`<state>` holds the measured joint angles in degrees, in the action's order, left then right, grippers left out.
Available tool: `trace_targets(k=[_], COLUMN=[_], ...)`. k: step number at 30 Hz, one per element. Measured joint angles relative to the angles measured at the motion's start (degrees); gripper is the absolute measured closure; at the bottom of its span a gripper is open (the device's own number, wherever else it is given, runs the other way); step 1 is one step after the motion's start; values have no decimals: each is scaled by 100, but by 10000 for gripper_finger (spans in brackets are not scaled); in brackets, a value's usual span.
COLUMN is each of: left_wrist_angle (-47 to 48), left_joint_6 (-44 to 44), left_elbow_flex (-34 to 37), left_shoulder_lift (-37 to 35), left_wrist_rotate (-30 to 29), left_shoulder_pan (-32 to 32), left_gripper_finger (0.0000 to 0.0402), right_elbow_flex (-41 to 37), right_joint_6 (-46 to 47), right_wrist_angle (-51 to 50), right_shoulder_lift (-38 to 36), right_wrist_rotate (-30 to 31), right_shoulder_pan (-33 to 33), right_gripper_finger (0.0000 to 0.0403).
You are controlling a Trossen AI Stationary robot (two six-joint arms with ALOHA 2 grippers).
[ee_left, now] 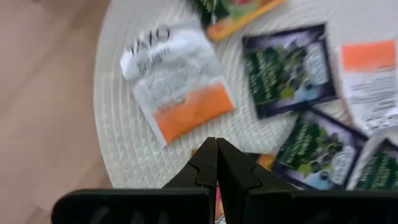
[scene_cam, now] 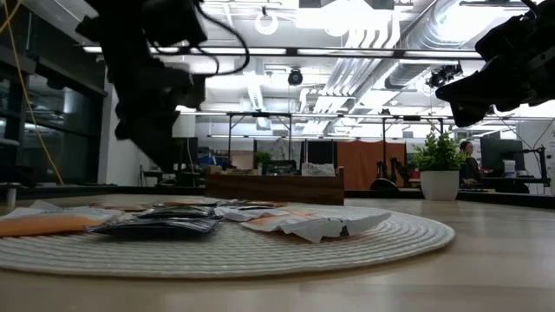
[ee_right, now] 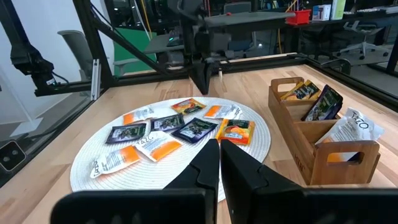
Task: Pick & Place Tea
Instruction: Put the yellow tea bag into the left section of the wooden organizer
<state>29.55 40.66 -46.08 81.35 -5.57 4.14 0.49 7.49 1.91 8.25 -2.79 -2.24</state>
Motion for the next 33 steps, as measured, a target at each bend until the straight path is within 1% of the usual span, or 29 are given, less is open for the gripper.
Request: trace_targets(k=[2,4,8,10,12,14,17,23,26,29,31,33], left_wrist_angle=[164,249,515,539,564,642,845,862,855,840,861,865], left_joint_6=[-45,-56,-54,-103,-263,-368,-483,-464,-439,-344,-339,-432], left_elbow_flex=[-107,-172,-171,-174,-176,-173,-180,-182,-182,-182,-182,-182], left_shoulder_lift=[-88,-131,-132,-83,18,36,49,212,228,228,228,228], left_wrist_rotate=[-59,104,1050,1419,1671,1769,1726,1631,1523,1143,906,793], left_shoulder_pan=[0,-2,2,6,4,3,2,2,19,186,320,406], left_gripper_finger=[401,401,401,398,390,373,332,216,169,144,137,136], right_elbow_flex=[2,0,2,0,0,0,0,0,0,0,0,0], right_joint_6=[0,0,-2,-2,-2,0,-1,-2,-2,-2,-2,-1], right_wrist_angle=[1,2,0,2,2,1,0,2,0,2,2,2], right_shoulder_lift=[0,0,2,2,2,2,2,2,4,4,4,4], right_wrist_rotate=[0,0,2,2,2,2,2,2,2,1,2,0], right_shoulder_pan=[2,2,0,0,2,0,1,1,0,1,0,0], right_gripper_finger=[391,391,391,391,391,391,391,391,391,391,391,391])
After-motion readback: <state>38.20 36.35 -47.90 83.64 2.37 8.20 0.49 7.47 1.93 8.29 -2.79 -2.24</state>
